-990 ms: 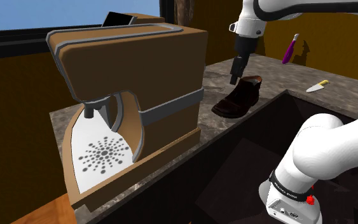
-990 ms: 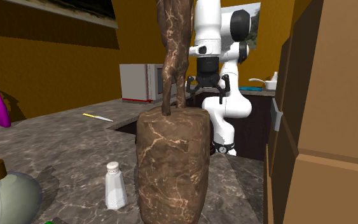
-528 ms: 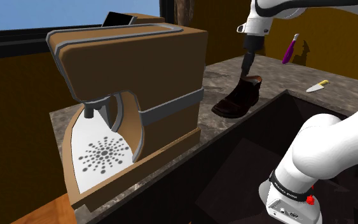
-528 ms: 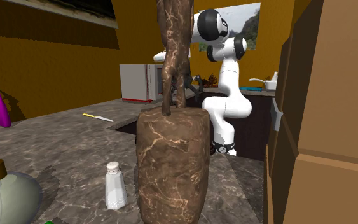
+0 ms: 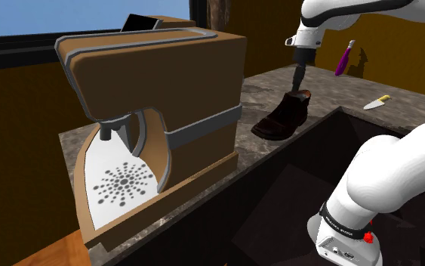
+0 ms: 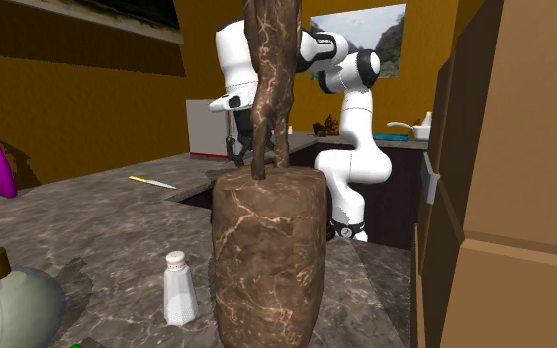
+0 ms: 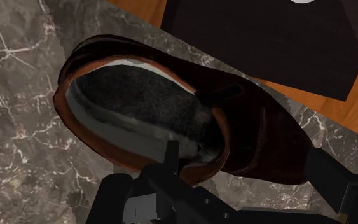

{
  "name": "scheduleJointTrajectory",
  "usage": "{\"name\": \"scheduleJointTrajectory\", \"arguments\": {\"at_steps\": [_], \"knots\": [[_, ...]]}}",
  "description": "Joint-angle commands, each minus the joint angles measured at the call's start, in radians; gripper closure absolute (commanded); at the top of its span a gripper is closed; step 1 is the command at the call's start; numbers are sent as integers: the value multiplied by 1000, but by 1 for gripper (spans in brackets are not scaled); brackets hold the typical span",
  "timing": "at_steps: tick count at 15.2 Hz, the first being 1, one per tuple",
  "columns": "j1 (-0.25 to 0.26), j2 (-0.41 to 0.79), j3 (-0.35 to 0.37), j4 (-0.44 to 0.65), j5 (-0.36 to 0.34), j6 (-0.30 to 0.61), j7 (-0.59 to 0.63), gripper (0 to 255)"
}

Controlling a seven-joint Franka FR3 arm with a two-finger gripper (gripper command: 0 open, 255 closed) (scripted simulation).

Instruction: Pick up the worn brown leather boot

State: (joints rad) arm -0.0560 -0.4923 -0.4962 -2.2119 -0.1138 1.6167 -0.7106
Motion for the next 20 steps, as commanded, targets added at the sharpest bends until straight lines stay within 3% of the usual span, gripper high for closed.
{"name": "scheduleJointTrajectory", "arguments": {"at_steps": [1, 5, 6, 15, 20], "knots": [[-2, 1, -6, -25, -3, 26, -5, 0], [-4, 3, -12, -57, -6, 60, -7, 0], [-4, 3, -12, -57, -6, 60, -8, 255], [-4, 3, -12, -57, -6, 60, -7, 255], [0, 1, -1, 7, 0, -7, -3, 255]]}}
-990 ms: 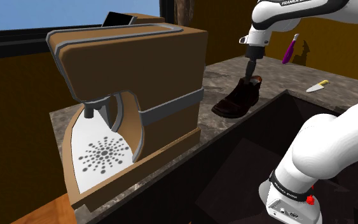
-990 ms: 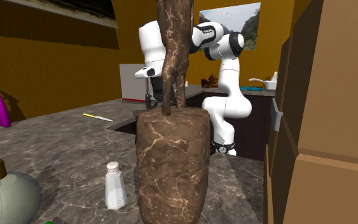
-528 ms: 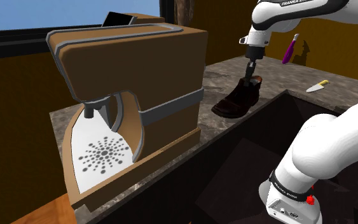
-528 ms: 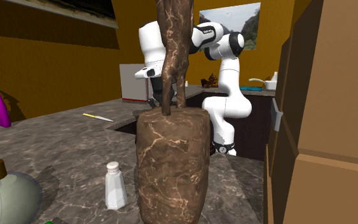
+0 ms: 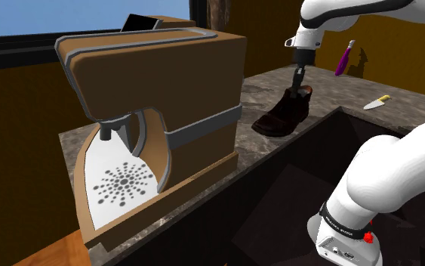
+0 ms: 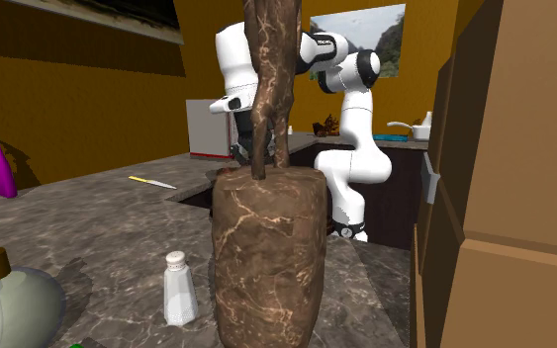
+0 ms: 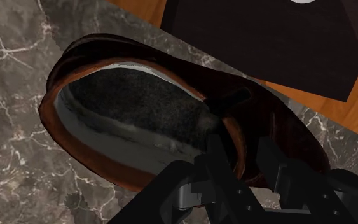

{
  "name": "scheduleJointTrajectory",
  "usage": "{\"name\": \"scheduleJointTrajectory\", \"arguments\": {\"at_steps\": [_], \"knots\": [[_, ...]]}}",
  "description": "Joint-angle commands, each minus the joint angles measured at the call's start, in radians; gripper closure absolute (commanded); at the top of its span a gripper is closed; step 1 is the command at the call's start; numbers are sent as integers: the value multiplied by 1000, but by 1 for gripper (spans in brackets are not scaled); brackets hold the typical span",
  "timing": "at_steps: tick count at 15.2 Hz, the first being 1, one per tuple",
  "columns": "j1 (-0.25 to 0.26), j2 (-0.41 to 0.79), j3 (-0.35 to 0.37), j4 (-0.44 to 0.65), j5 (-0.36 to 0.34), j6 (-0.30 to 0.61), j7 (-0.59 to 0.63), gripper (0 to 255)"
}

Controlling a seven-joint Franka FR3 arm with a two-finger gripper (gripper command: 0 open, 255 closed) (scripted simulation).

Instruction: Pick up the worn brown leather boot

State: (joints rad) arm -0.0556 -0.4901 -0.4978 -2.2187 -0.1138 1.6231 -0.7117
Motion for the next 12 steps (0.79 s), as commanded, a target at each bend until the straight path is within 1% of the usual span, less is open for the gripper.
{"name": "scheduleJointTrajectory", "arguments": {"at_steps": [1, 10, 12], "knots": [[1, -1, 2, 27, 1, -26, -1, 255], [9, 11, 16, 157, 15, -144, 4, 255], [10, 12, 16, 160, 15, -146, 4, 255]]}}
